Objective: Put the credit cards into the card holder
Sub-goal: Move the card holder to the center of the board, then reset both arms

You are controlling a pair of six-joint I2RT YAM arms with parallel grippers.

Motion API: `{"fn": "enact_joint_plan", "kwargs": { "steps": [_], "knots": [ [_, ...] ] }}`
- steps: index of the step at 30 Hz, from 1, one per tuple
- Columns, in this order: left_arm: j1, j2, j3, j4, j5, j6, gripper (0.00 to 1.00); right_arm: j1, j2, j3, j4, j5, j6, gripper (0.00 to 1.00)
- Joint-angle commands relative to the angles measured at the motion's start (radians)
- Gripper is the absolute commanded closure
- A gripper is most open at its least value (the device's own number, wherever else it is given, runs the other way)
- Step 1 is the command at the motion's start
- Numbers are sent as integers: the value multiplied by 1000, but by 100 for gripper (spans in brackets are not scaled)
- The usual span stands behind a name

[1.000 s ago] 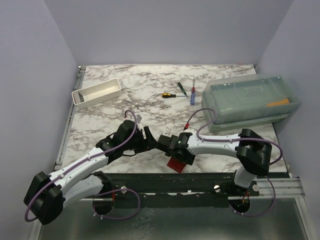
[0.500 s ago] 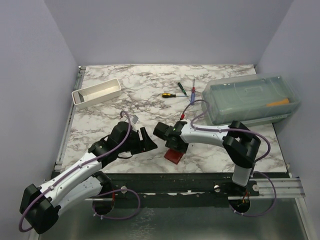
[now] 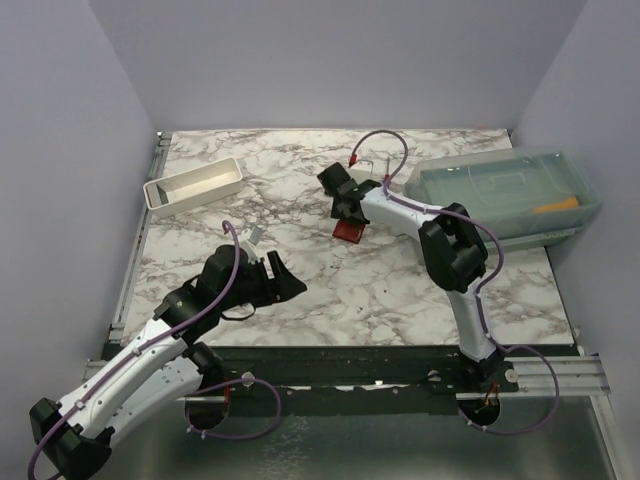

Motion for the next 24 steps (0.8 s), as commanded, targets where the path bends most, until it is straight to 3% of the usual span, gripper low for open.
{"fn": "enact_joint_plan", "kwargs": {
  "steps": [1, 6, 13, 18, 24],
  "knots": [
    [5, -14, 61, -37, -42, 13, 31, -3, 74, 114, 103, -42, -285, 36],
    [5, 22, 150, -39, -75, 64, 28, -2, 21, 251, -5, -63, -390, 2],
    [5, 126, 415, -42, -154, 173, 14, 11, -325, 318, -183, -190, -470, 0],
    [5, 184, 658, -36, -245, 278, 5, 13, -687, 215, -103, -291, -558, 0],
    [5, 267, 887, -26, -305, 395, 1, 12, -975, 185, -48, -285, -616, 0]
  ]
}}
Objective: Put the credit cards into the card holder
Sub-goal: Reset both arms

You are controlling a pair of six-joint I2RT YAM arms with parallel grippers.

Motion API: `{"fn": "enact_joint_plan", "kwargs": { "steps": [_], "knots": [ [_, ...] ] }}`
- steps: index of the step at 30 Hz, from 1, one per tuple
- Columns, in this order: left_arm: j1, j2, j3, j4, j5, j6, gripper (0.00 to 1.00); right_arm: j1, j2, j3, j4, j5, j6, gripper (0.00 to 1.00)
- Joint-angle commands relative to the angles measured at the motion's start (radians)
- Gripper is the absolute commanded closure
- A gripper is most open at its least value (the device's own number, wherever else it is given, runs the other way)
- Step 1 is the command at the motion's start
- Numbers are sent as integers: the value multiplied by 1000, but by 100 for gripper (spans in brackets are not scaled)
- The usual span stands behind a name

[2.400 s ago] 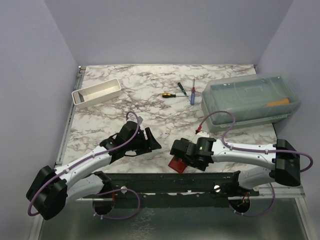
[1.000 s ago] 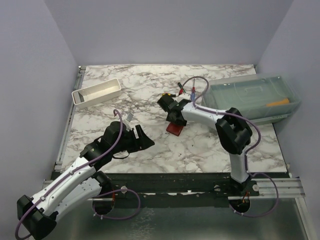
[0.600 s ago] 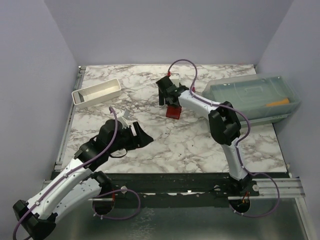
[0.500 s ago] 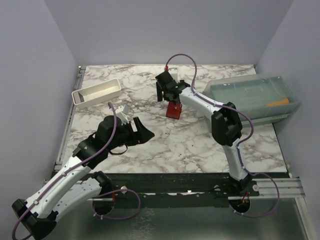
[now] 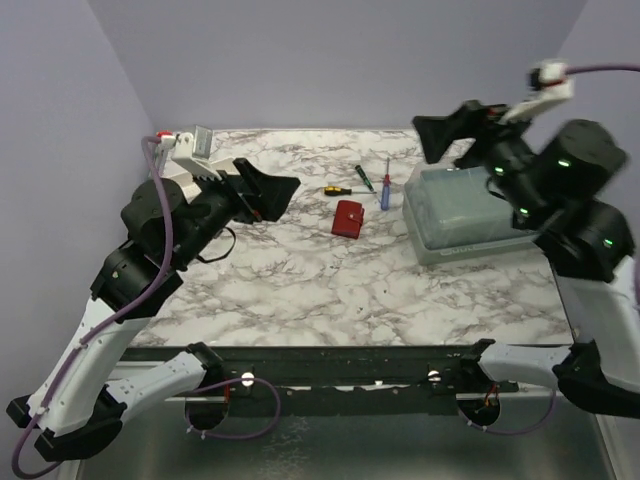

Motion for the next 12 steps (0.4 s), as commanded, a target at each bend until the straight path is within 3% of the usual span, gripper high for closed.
{"fn": "enact_joint_plan", "kwargs": {
  "steps": [1, 12],
  "knots": [
    [5, 56, 150, 5, -87, 136, 1, 3, -123, -52, 3, -35, -84, 0],
    [4, 80, 289, 69, -130, 210, 1, 3, -341, -116, 51, -7, -116, 0]
  ]
}}
